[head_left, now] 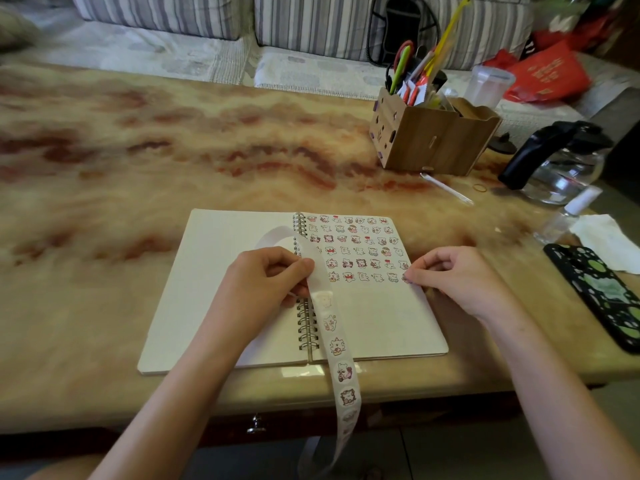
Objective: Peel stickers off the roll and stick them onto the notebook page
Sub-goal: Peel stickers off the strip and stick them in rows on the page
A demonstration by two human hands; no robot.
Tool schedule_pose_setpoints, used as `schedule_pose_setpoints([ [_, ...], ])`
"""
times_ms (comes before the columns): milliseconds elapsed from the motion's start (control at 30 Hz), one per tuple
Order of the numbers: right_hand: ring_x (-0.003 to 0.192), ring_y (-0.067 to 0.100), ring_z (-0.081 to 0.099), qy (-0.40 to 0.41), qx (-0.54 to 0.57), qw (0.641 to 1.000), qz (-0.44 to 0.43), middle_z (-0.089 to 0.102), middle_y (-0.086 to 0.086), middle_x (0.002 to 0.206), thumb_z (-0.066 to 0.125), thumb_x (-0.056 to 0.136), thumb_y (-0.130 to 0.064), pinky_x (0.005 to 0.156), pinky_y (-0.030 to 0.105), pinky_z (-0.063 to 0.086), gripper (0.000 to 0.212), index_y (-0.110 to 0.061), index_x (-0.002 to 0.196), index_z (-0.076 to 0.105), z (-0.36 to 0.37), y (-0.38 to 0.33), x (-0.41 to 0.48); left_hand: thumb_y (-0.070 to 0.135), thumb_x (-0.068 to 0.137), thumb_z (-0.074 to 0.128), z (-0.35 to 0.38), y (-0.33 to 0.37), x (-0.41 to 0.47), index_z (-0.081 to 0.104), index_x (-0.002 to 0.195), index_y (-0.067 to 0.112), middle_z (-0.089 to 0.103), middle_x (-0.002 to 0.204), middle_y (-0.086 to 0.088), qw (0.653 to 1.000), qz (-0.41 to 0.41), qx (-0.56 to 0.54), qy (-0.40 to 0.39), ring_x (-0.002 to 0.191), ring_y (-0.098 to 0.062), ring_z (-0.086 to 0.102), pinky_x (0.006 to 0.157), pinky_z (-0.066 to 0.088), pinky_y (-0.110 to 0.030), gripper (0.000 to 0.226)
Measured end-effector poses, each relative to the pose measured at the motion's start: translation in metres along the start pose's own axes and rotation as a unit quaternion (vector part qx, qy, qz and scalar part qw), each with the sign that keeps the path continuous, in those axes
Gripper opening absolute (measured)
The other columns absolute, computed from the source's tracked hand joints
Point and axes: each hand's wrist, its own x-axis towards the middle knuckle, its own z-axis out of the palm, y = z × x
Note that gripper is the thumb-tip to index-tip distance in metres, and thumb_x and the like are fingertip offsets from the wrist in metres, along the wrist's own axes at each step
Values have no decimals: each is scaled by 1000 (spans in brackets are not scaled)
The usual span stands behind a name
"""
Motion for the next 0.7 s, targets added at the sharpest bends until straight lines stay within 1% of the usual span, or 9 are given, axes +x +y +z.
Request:
schedule_pose_setpoints([
  [100,56,12,48,10,-20,1000,-4,58,6,65,80,72,-9,56,22,38,18,-9,82,65,-1,3,2,14,87,64,0,0,0,70,78,6,71,65,-8,1000,-1,-1,1,55,-4,63,57,52,-17,13],
  [167,57,14,48,16,-30,999,-1,57,5,66,81,72,-12,57,26,35,25,-13,83,59,-3,4,3,15,87,64,0,0,0,70,78,7,71,64,-6,1000,-2,0,2,55,-4,63,58,52,-18,13],
  [300,56,11,46,-2,-42,999,8,56,5,71,73,80,-11,51,20,34,14,-14,82,60,-5,7,6,16,87,64,0,-1,0,70,76,9,70,61,-2,1000,-2,4,0,56,-4,64,62,52,-21,14],
  [367,53,9,46,4,-35,999,8,56,3,70,70,84,-14,44,13,35,9,-12,84,61,-6,8,6,16,87,64,0,-1,0,70,76,10,71,62,-3,1000,-3,2,0,56,-4,63,60,52,-20,14],
  [433,47,6,47,15,-23,1000,4,57,0,65,71,83,-20,39,9,33,14,-10,84,61,-5,7,5,16,87,64,0,-1,1,70,76,9,71,63,-4,1000,-3,2,1,55,-4,63,59,51,-18,14],
  [500,43,2,48,21,-21,1000,4,57,0,62,77,78,-23,42,13,36,22,-10,84,61,-2,7,5,16,87,64,0,-1,1,70,77,9,71,63,-4,1000,-2,1,0,55,-4,63,58,51,-17,14],
  [600,55,11,49,27,-38,999,4,55,3,66,80,74,-18,56,25,38,22,-12,81,60,2,9,9,16,87,64,0,-2,1,70,76,9,71,64,-5,1000,-1,0,-1,56,-4,63,58,51,-18,14],
  [633,55,12,47,28,-41,999,1,54,3,65,78,77,-15,56,25,38,18,-13,79,60,2,10,10,16,87,64,0,-2,1,70,76,9,71,64,-6,1000,-1,0,-2,56,-4,63,58,51,-18,14],
  [700,51,12,44,29,-44,999,-3,52,3,64,73,81,-12,48,19,36,15,-14,76,59,0,11,11,15,87,64,0,-2,1,70,76,8,71,65,-7,1000,-1,0,-2,56,-5,63,59,51,-19,15],
])
